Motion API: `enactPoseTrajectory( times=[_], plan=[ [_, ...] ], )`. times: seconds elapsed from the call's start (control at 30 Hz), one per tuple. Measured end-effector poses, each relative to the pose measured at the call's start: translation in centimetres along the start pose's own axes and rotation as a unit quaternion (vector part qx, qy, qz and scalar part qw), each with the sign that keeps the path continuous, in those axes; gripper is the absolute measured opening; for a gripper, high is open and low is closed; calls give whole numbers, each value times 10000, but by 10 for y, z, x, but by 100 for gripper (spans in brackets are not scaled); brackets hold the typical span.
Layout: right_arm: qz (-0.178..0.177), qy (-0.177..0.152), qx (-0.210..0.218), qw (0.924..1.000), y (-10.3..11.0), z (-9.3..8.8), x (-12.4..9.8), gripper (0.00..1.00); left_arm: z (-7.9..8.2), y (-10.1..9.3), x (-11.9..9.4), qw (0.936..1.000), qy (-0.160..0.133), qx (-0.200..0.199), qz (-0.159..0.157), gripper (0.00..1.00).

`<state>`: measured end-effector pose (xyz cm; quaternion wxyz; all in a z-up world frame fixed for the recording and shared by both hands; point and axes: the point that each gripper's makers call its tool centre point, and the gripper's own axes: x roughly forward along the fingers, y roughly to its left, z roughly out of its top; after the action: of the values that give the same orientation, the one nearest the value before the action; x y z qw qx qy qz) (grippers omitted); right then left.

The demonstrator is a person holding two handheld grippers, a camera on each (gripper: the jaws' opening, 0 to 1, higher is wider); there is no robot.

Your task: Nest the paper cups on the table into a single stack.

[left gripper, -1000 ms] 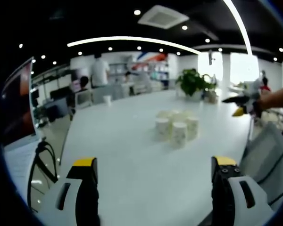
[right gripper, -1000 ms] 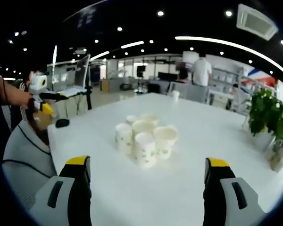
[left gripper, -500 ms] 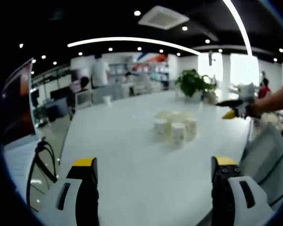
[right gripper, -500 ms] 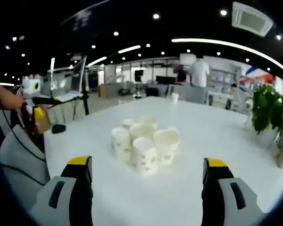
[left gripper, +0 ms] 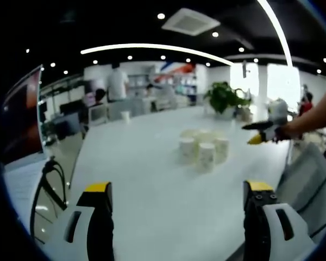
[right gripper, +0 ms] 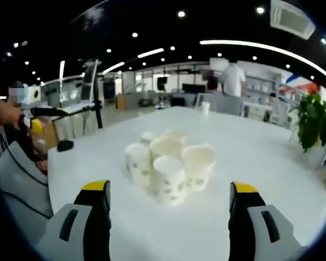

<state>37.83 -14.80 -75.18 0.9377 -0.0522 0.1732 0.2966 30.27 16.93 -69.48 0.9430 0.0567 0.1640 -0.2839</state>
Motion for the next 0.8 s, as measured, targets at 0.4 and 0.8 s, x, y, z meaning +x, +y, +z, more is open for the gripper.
enactPoseTrajectory(
  times=[0.4,0.8],
  plan=[
    [-22,306,161,9994,-5,-28,18,79,-2,0,-2,10000,56,27,-34,100],
    [-42,325,303,9990,-1,-31,39,70,-5,0,-5,9999,144,75,-33,100]
  ],
)
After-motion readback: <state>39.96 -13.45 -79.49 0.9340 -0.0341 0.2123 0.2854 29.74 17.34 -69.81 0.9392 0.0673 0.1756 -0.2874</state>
